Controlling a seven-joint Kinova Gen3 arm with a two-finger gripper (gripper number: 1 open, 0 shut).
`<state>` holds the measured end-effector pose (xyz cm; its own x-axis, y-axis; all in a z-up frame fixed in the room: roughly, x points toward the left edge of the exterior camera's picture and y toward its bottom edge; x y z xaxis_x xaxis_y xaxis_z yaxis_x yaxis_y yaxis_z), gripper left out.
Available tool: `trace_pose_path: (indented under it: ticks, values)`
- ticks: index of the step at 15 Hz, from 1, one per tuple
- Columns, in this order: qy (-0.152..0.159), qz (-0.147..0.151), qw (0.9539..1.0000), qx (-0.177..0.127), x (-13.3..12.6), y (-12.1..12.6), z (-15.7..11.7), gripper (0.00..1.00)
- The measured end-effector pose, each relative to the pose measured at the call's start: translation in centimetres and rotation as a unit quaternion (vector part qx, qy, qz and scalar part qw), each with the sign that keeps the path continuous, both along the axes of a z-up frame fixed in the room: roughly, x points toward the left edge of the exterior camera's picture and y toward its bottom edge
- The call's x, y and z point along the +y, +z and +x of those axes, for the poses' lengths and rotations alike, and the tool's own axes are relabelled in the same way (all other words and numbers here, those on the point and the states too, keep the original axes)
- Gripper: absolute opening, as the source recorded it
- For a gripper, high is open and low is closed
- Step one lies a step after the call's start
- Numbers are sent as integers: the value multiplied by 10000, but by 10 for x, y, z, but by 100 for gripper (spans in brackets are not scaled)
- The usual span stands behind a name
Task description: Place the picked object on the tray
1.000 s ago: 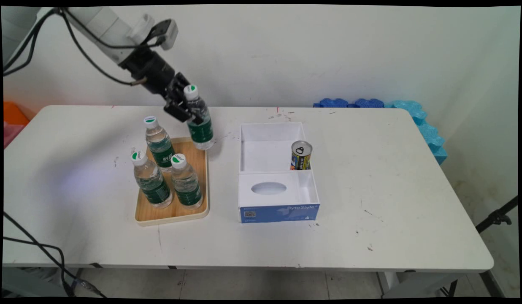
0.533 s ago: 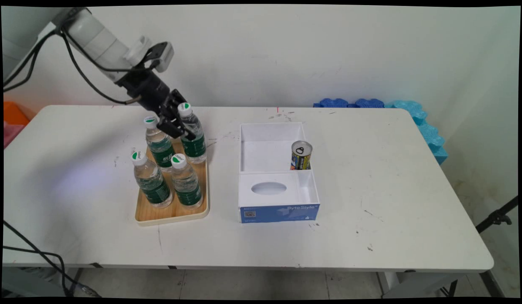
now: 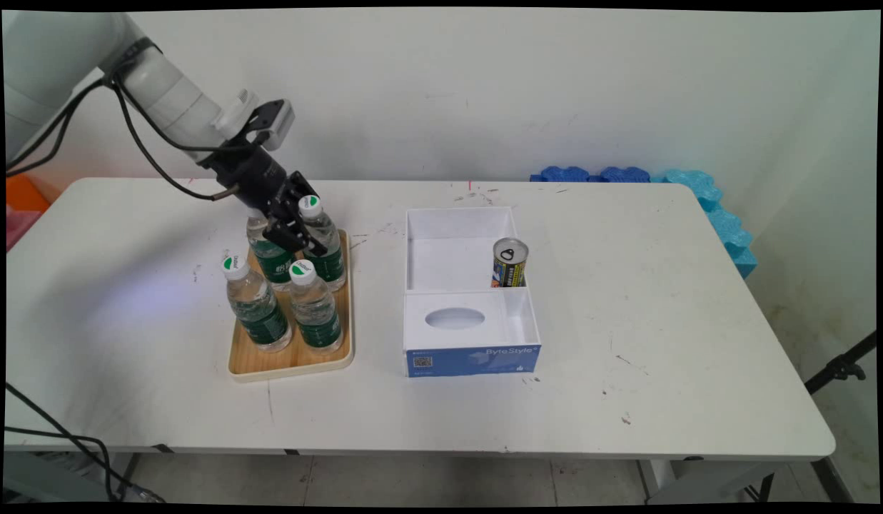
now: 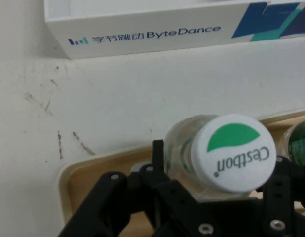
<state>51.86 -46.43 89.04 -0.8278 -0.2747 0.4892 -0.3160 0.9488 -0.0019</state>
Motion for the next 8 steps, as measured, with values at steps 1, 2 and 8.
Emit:
trace_pose_path:
  ticks: [1, 2, 8]
  values:
    - [-11, -7, 10000, -2, 0, -2, 0, 0]
    - [-24, -14, 10000, -2, -1, -4, 0, 0]
    - [-59, -85, 9999, 6, -2, -15, 0, 100]
